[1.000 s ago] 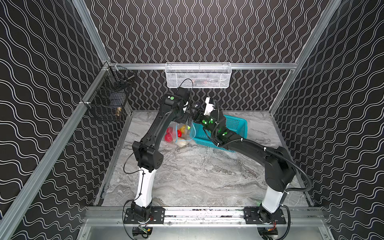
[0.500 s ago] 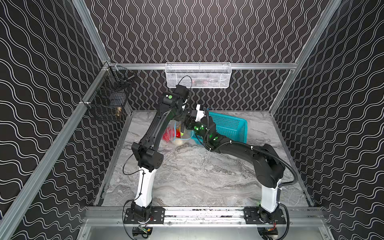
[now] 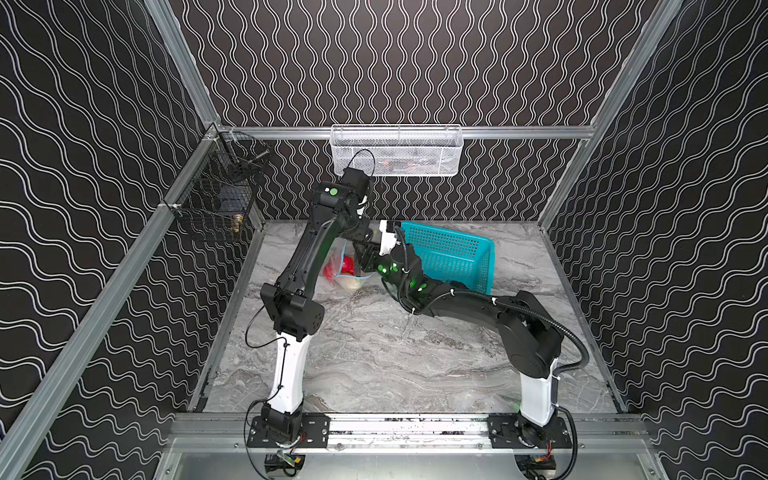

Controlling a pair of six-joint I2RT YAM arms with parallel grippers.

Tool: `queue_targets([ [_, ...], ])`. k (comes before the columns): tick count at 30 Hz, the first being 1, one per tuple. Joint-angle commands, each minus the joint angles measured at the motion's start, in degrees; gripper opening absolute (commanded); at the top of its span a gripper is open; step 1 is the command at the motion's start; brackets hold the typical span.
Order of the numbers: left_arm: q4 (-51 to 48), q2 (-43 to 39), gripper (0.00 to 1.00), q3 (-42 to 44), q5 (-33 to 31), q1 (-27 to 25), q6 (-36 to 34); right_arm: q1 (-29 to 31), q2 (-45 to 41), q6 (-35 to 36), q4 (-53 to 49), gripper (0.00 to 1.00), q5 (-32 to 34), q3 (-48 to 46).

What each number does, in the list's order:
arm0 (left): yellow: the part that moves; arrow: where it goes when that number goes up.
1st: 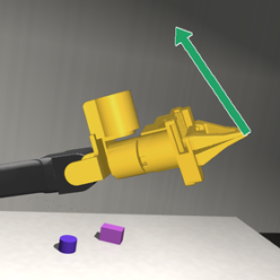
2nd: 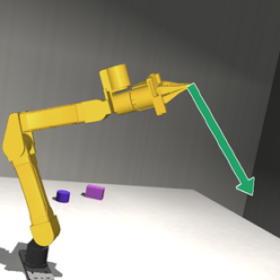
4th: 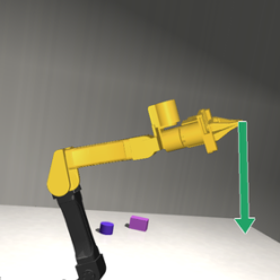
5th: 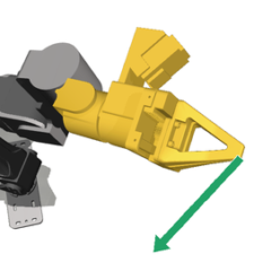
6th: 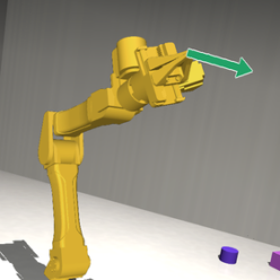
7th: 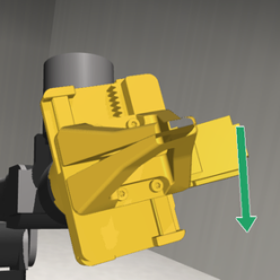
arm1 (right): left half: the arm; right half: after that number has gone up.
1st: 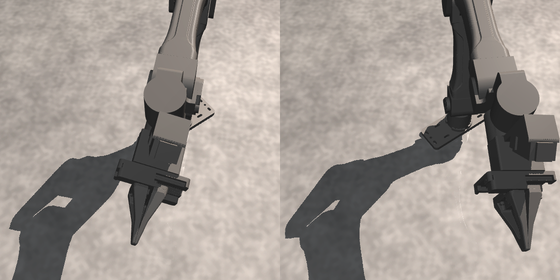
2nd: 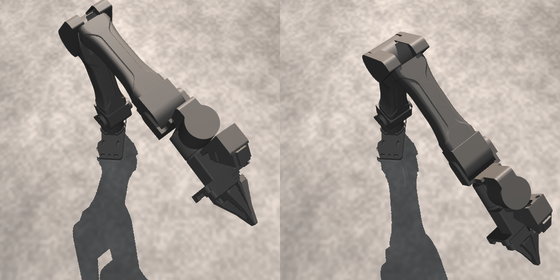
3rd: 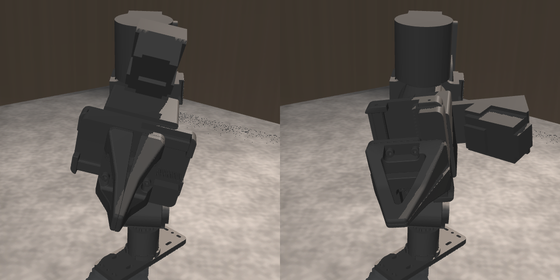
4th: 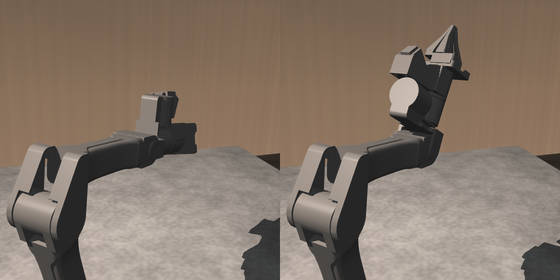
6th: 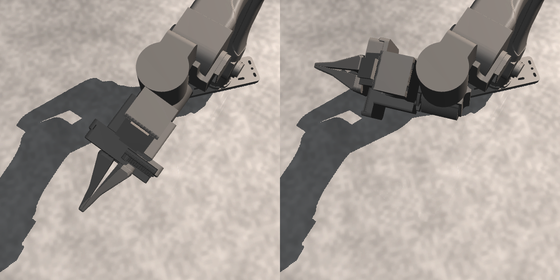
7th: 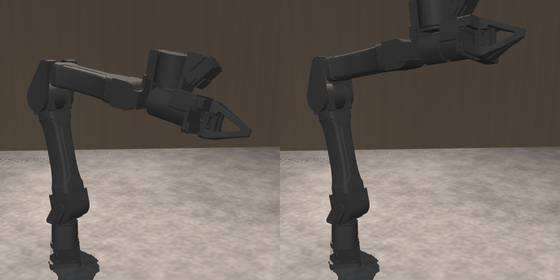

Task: Place the food in the zip-top bag and seal the zipper
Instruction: 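Lower the eggplant into the bag and open the right gripper, then move the open right gripper back over the teal basket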

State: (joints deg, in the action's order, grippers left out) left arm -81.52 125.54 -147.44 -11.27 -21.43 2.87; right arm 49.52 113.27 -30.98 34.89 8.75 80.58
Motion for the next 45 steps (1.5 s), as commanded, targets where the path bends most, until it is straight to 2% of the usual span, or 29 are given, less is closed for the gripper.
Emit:
queue_targets([
  [1,1.5,-0.6,0.00,0.8,1.3,0.1,0.8,0.7,1.6,4.4,-3.3,0.40,2.3,2.9],
  [4,2.0,-1.3,0.00,1.4,1.4,0.1,0.7,1.5,3.1,7.0,-6.2,0.44,4.1,5.3],
  [10,2.6,-2.5,0.00,3.2,1.4,0.1,0.5,1.9,2.6,8.4,-8.0,0.79,5.6,6.2],
  [13,2.8,-2.8,0.00,3.7,1.1,0.1,0.6,1.9,0.9,8.6,-8.0,0.86,6.5,5.7],
  [23,3.7,-2.5,0.00,3.7,-0.2,0.1,0.4,2.1,-4.2,9.9,-9.1,0.89,5.7,3.8],
  [30,4.9,-3.2,0.00,5.0,-1.0,0.1,0.2,2.0,-8.9,9.6,-13.0,0.95,6.3,1.3],
  [32,4.1,-2.9,0.00,4.3,-0.1,0.1,0.3,2.0,-10.0,10.1,-13.5,0.99,6.3,1.1],
  [35,3.4,-2.6,0.00,4.0,1.6,0.1,0.6,2.0,-11.0,10.8,-15.3,0.99,6.8,1.4],
  [45,4.8,-3.5,0.00,6.6,-0.3,0.1,0.4,1.1,-8.6,10.5,-34.3,0.99,11.6,11.9],
])
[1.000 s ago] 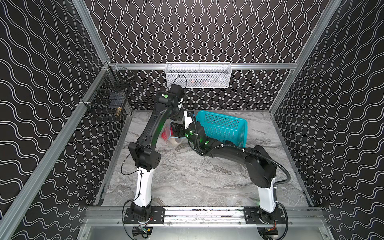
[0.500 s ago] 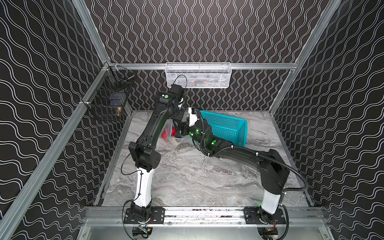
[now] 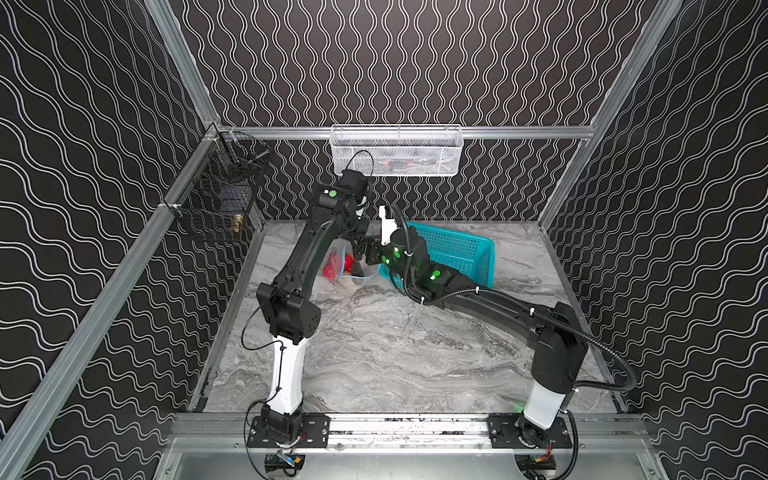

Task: Place the food in the zip-top bag and seal the zipper
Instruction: 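Move the open right gripper back over the teal basket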

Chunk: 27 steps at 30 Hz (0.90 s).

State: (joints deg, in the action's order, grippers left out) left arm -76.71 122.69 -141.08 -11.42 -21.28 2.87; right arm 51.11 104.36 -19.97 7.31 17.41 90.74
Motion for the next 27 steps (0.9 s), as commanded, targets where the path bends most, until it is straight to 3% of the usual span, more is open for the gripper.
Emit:
queue_targets([
  [1,0.0,-0.7,0.00,0.2,-0.1,0.0,0.4,-0.6,0.2,-0.5,-7.4,0.99,3.0,1.7],
  [13,0.5,-0.7,0.00,1.1,-0.3,0.0,0.6,-6.1,-6.1,-2.7,-13.5,0.99,2.9,-4.0],
  [21,0.9,-0.9,0.00,1.9,-1.0,0.1,0.4,-10.2,2.0,-2.0,-42.4,0.99,2.0,14.8],
  [27,0.6,-0.4,0.00,1.9,-1.6,0.0,0.8,-14.2,4.0,-2.7,-54.1,0.99,1.2,18.3],
])
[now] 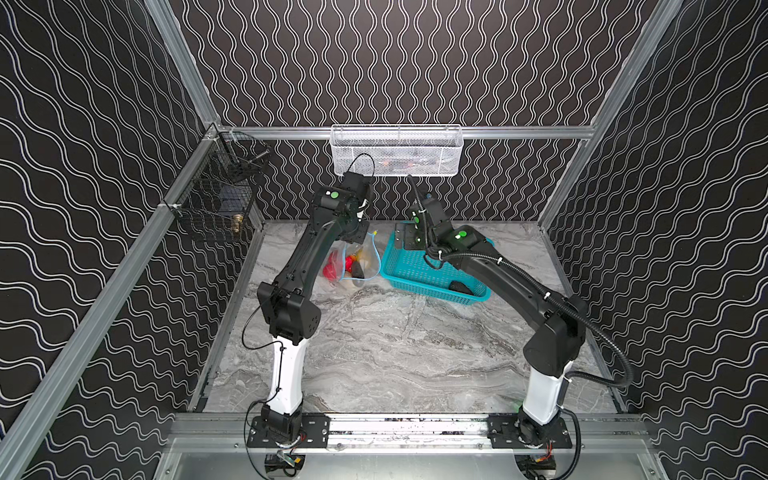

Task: Place the food in the zip-top bag and seal the zipper
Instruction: 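Move the open right gripper back over the teal basket, then lower the right gripper into the basket toward the dark round item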

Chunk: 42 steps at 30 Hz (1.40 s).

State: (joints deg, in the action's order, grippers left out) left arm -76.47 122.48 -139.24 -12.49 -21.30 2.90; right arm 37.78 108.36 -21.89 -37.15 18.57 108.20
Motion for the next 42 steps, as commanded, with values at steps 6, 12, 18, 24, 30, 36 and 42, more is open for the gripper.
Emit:
queue_targets([
  [6,0.3,-0.3,0.00,0.1,-0.5,0.2,0.9,-5.1,-1.3,-0.5,-13.8,0.99,-1.9,-3.9],
  [12,-0.1,0.0,0.00,0.1,-1.2,0.4,1.1,-9.5,-0.6,0.2,-19.4,0.99,-2.0,-6.2],
  [18,0.1,-0.6,0.00,0.7,-1.8,0.4,1.1,-12.3,0.0,3.2,-21.0,0.99,-3.9,-8.4],
  [24,-0.2,0.1,0.00,-0.7,-2.5,0.4,0.9,-14.4,4.6,10.1,-19.8,0.99,-3.7,-7.9],
  [30,1.6,-1.7,0.00,2.1,-3.2,0.7,0.4,-16.9,10.4,14.0,-25.7,0.99,-4.7,-3.4],
  [36,0.7,-1.3,0.00,1.2,-3.2,1.1,0.5,-19.4,12.2,17.6,-26.1,0.99,-12.8,-2.5],
  [42,1.1,-1.7,0.00,1.5,-3.3,1.3,0.7,-19.8,15.0,19.9,-28.0,0.99,-14.4,-2.6],
])
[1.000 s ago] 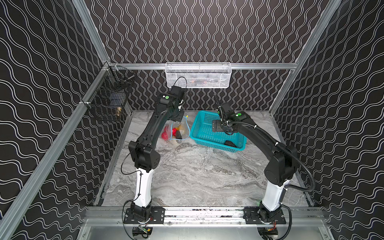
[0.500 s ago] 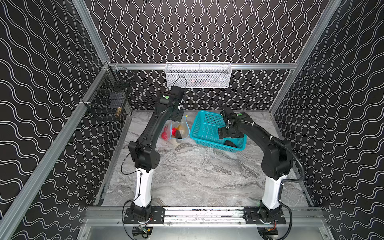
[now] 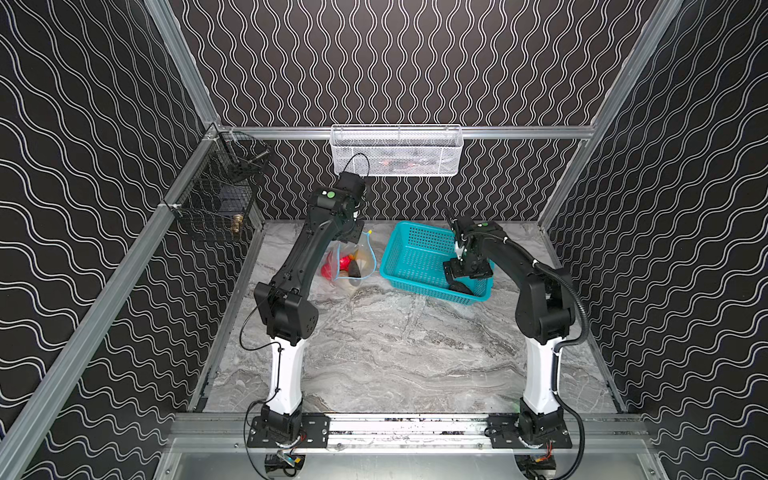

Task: Place the food in the zip-top bag and seal the zipper
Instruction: 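Lower the right gripper into the basket toward the dark round item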

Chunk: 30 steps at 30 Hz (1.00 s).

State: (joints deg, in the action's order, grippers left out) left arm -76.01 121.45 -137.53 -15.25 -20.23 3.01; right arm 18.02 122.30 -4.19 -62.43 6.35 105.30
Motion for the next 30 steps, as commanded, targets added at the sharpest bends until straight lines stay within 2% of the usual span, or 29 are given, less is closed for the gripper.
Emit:
queue_targets([
  [1,0.5,-0.4,0.00,-0.3,-0.7,0.3,0.8,0.0,1.7,2.1,-3.0,0.99,-2.1,0.4],
  [12,-0.8,0.6,0.00,-2.6,-0.8,0.5,1.1,0.0,4.8,0.0,-5.5,0.99,1.4,1.4],
  [24,-0.9,0.5,0.00,-2.7,-1.1,0.6,1.2,0.3,3.5,-6.0,-5.6,0.74,-0.1,-4.0],
  [28,-0.8,0.4,0.00,-2.7,-1.1,0.6,1.3,0.3,3.4,-7.6,-3.9,0.56,-2.2,-4.4],
  [30,-1.1,0.6,0.00,-3.3,-1.2,0.5,1.4,0.3,3.3,-8.1,-3.4,0.51,-3.4,-3.9],
])
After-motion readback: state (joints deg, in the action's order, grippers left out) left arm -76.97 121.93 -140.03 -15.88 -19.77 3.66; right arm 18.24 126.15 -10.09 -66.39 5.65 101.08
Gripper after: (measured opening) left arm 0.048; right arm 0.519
